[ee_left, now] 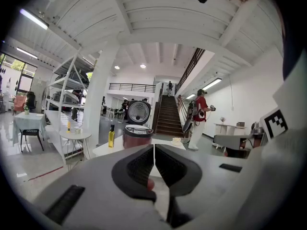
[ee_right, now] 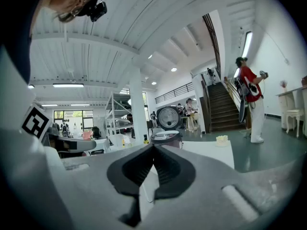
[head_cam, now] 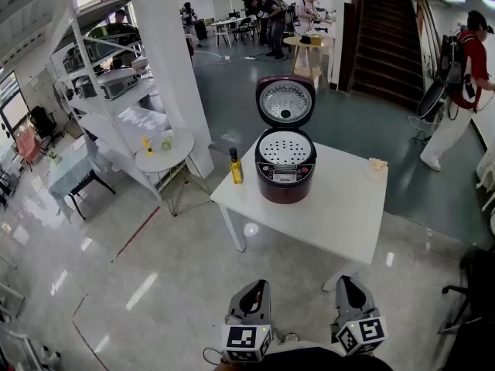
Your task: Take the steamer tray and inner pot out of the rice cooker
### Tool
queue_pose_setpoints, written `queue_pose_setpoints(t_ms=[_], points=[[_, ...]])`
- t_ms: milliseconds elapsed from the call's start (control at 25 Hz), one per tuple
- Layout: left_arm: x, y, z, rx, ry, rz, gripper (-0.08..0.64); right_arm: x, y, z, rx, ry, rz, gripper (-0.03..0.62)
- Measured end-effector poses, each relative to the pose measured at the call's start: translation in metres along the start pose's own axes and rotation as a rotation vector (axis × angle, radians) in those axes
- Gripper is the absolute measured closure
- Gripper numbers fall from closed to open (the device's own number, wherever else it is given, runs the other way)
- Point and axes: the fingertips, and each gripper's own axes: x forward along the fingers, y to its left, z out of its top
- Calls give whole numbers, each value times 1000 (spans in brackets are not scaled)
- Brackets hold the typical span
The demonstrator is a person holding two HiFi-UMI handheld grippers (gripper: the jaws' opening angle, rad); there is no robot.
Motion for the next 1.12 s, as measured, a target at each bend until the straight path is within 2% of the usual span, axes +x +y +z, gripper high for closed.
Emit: queue_pose_setpoints(t_ms=[240,600,760,800,840,880,920,1040,1120], points=[[1,6,-8,11,17,16,552,1,-15,-12,-54,32,-20,591],[10,13,4,3,0,19,552,16,-24,-10,-18,7,-42,589],[18,14,9,2,2,9,552,23,-25,-1,-43,-19,-21,589],[20,16,10,-4,-2,12,551,25,-26,-3,-51,-12,-13,571],[22,17,12,-11,-11,17,545,27,-28,-5,-51,-5,-9,497],[24,19,13,-16,-21,22,519,29,-31,-7,-42,-1,-11,461],[28,22,13,-16,-28,27,464,31,-34,-9,-30,-1,-15,430],[40,28,12,7,-45,39,237,39,-42,-9,-28,-8,-19,328],[46,27,22,23,-60,47,119,42,-48,-5,-45,-12,-16,274]])
